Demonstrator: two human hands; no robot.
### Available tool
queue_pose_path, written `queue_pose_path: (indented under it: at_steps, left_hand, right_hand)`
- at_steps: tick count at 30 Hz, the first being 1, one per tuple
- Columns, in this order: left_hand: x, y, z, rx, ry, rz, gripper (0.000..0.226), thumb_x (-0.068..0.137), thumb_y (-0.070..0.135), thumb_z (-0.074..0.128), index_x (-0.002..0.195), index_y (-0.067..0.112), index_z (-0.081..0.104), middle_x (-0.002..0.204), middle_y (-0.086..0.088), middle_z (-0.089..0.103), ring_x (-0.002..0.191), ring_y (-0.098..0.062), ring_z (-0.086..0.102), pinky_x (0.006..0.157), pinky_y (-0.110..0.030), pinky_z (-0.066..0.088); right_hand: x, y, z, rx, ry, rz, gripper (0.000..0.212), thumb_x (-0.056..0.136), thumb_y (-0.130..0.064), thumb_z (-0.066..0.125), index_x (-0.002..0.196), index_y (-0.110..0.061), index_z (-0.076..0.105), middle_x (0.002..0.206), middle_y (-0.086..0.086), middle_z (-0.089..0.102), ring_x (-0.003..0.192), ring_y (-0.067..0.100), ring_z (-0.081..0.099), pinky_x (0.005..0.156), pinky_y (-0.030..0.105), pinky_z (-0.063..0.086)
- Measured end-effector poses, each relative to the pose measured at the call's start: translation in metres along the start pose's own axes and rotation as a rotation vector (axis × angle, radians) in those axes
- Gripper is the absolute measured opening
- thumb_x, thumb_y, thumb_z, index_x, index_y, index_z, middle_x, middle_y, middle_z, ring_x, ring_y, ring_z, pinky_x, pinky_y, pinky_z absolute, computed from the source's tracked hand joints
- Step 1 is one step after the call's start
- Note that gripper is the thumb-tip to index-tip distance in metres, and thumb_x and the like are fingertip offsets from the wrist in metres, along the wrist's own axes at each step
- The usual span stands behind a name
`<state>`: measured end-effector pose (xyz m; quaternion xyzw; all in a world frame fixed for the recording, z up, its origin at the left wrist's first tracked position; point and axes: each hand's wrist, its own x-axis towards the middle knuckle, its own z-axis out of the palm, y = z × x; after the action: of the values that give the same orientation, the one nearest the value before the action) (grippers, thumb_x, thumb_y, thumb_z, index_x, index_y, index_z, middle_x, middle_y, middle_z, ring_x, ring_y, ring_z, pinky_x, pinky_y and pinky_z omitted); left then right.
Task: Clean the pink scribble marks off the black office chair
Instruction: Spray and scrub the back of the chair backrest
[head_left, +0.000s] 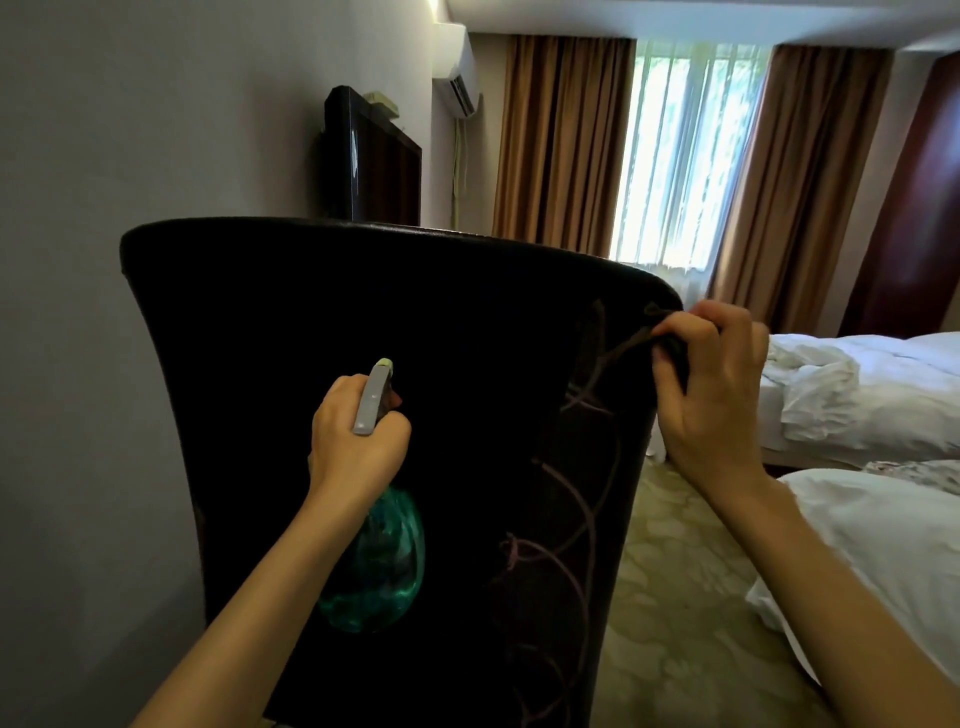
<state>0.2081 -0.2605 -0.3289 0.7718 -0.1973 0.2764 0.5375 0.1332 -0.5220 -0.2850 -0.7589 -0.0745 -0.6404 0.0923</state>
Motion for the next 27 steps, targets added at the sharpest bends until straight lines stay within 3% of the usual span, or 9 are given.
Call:
queue_pose_path:
  at_steps: [3,7,9,11,14,16,18,22,27]
  left_hand:
    - [-0.002,0.000,-0.002,0.017,-0.011,0.006,0.042,0.072,0.023,0.041,0.099,-0.008,0.051,0.088,-0.028,0.041,0.072,-0.044,0.035,0.065,-0.043,0.022]
    - [-0.004,-0.001,-0.007,0.000,-0.037,0.023,0.035,0.072,0.022,0.041,0.095,-0.003,0.051,0.089,-0.030,0.040,0.073,-0.047,0.032,0.065,-0.045,0.021]
    - [-0.004,-0.001,-0.009,-0.016,-0.028,0.018,0.013,0.072,0.022,0.041,0.083,0.018,0.047,0.095,-0.030,0.044,0.076,-0.046,0.038,0.065,-0.048,0.023]
    - [-0.003,-0.004,-0.010,-0.018,-0.022,0.035,0.011,0.073,0.022,0.041,0.080,0.030,0.041,0.098,-0.030,0.045,0.079,-0.043,0.041,0.065,-0.047,0.022]
    - [0.003,-0.014,-0.014,-0.030,-0.043,0.052,0.024,0.080,0.017,0.046,0.095,0.000,0.054,0.094,-0.033,0.041,0.078,-0.044,0.039,0.067,-0.042,0.019]
    - [0.008,-0.018,-0.015,-0.041,-0.051,0.050,0.013,0.088,0.001,0.050,0.096,-0.010,0.051,0.090,-0.035,0.038,0.079,-0.046,0.038,0.065,-0.036,0.020]
    - [0.010,-0.018,-0.017,-0.038,-0.054,0.052,0.006,0.089,-0.011,0.047,0.095,-0.012,0.049,0.089,-0.035,0.036,0.079,-0.047,0.037,0.065,-0.034,0.020]
    - [0.006,-0.017,-0.014,-0.043,-0.038,0.047,0.008,0.089,-0.012,0.046,0.097,-0.011,0.050,0.091,-0.036,0.036,0.081,-0.046,0.038,0.068,-0.037,0.020]
    - [0.004,-0.014,-0.015,-0.042,-0.042,0.049,0.009,0.089,-0.011,0.046,0.097,-0.010,0.050,0.091,-0.035,0.036,0.081,-0.047,0.038,0.068,-0.040,0.022]
  right_hand:
    - [0.025,-0.023,-0.012,0.049,0.143,-0.010,0.012,0.089,-0.009,0.051,0.102,-0.010,0.050,0.101,0.022,0.050,0.098,0.029,0.042,0.088,0.012,0.023]
    - [0.081,-0.060,-0.013,0.029,0.351,-0.140,0.011,0.089,-0.009,0.054,0.098,-0.006,0.060,0.101,0.024,0.056,0.100,0.023,0.038,0.088,0.010,0.025]
    - [0.090,-0.067,-0.002,-0.030,0.295,-0.215,0.013,0.090,-0.014,0.054,0.098,-0.009,0.063,0.104,0.020,0.058,0.101,0.022,0.037,0.085,0.018,0.030]
    - [0.078,-0.064,0.011,-0.102,0.175,-0.275,0.014,0.091,-0.019,0.054,0.099,-0.012,0.062,0.107,0.015,0.057,0.102,0.024,0.036,0.081,0.030,0.033]
    - [0.039,-0.049,0.027,-0.147,0.144,-0.280,0.012,0.092,-0.019,0.053,0.104,-0.020,0.053,0.112,0.003,0.042,0.102,0.027,0.036,0.080,0.040,0.033]
    - [0.004,-0.040,0.039,-0.201,0.122,-0.281,0.021,0.088,-0.015,0.054,0.107,-0.022,0.047,0.117,0.003,0.038,0.104,0.027,0.035,0.080,0.041,0.030]
    - [-0.043,-0.034,0.052,-0.253,0.042,-0.296,0.028,0.083,-0.017,0.054,0.110,-0.022,0.047,0.121,0.004,0.039,0.105,0.029,0.036,0.080,0.040,0.029]
    - [-0.128,-0.032,0.069,-0.309,-0.088,-0.286,0.033,0.076,-0.020,0.052,0.109,-0.023,0.048,0.119,0.005,0.042,0.102,0.029,0.039,0.077,0.038,0.029]
    - [-0.137,-0.042,0.057,-0.193,-0.198,-0.227,0.032,0.077,-0.018,0.050,0.108,-0.022,0.048,0.119,0.004,0.042,0.104,0.029,0.040,0.083,0.039,0.031]
